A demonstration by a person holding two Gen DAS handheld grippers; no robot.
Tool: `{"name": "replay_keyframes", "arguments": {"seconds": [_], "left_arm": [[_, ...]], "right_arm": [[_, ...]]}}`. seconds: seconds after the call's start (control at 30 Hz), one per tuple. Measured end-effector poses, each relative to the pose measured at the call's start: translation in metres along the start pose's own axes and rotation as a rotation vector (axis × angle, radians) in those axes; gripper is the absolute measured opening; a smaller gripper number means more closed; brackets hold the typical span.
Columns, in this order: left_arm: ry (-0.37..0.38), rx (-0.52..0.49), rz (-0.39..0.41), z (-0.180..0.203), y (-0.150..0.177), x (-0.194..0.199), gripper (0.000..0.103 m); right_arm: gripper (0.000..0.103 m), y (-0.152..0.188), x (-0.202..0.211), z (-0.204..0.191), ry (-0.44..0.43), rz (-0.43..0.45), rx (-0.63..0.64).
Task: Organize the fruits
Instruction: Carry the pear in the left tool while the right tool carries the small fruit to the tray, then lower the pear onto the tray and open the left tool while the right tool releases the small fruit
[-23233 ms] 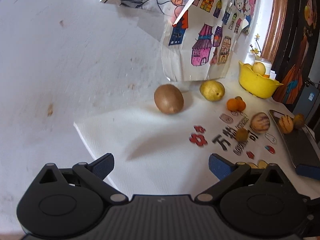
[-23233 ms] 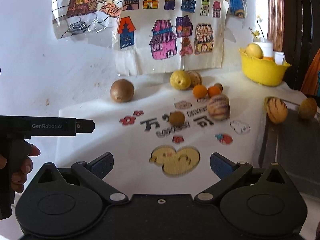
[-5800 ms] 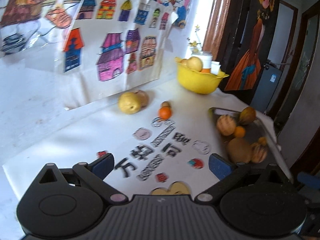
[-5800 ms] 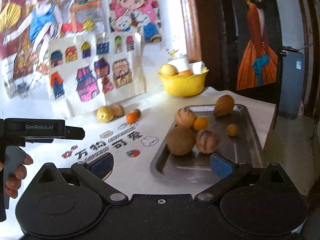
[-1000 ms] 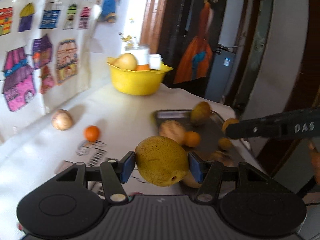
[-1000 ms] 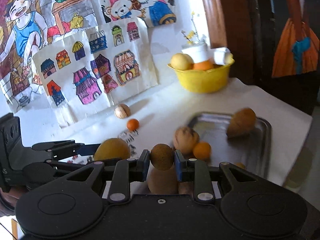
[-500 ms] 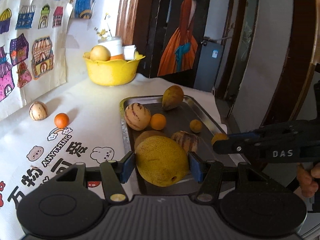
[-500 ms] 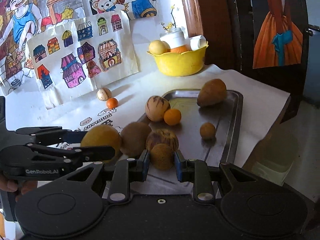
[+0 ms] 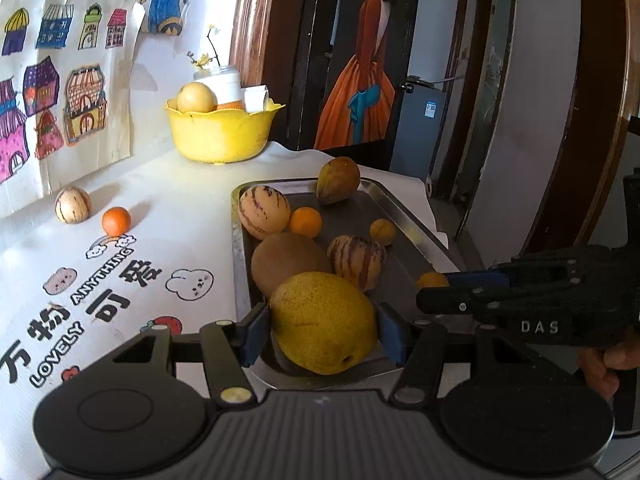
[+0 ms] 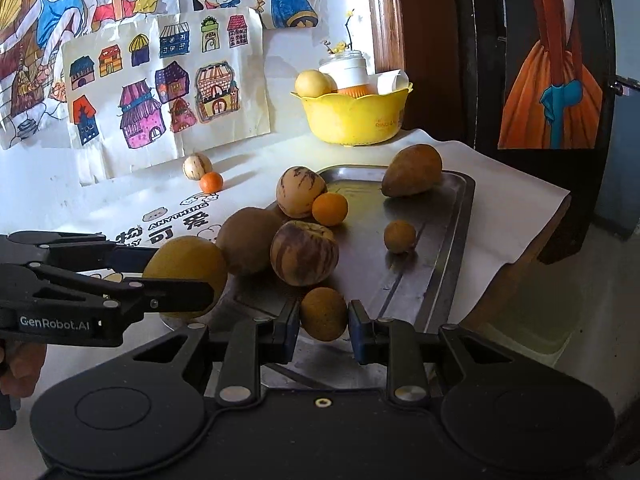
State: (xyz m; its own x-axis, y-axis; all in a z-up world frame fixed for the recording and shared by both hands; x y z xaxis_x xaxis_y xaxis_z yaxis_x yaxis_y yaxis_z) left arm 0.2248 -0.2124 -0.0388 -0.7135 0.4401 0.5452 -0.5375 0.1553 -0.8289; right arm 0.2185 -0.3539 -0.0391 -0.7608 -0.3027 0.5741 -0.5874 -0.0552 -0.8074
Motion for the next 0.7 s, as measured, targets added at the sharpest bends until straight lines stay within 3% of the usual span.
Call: {"name": "replay_keyframes", "arguments": {"seconds": [0.37, 0.7], "left_arm": [[-0.027, 0.076, -0.024, -0.012, 0.005, -0.008, 0.062], [-0.018, 0.149, -0.031, -0.016, 0.004, -0.009, 0.062]], "right_arm": [[0.028, 0.01, -0.002, 0.0, 0.07, 0.051, -0.022], [0.031, 0.013, -0.001, 0.002, 0.08, 0.07, -0.107]]}}
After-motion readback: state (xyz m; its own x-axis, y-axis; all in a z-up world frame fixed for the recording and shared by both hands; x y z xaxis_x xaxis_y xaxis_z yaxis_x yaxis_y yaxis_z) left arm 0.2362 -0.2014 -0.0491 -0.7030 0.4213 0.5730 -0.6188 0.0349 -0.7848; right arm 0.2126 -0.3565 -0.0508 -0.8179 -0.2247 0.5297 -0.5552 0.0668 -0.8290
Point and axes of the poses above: each gripper's, at about its wrist camera, not at the fingertips, and x roughly against the way its jaws point, z to its right, y to its underside, the point moved 10 cm from there along -x, roughly the way its jaws point
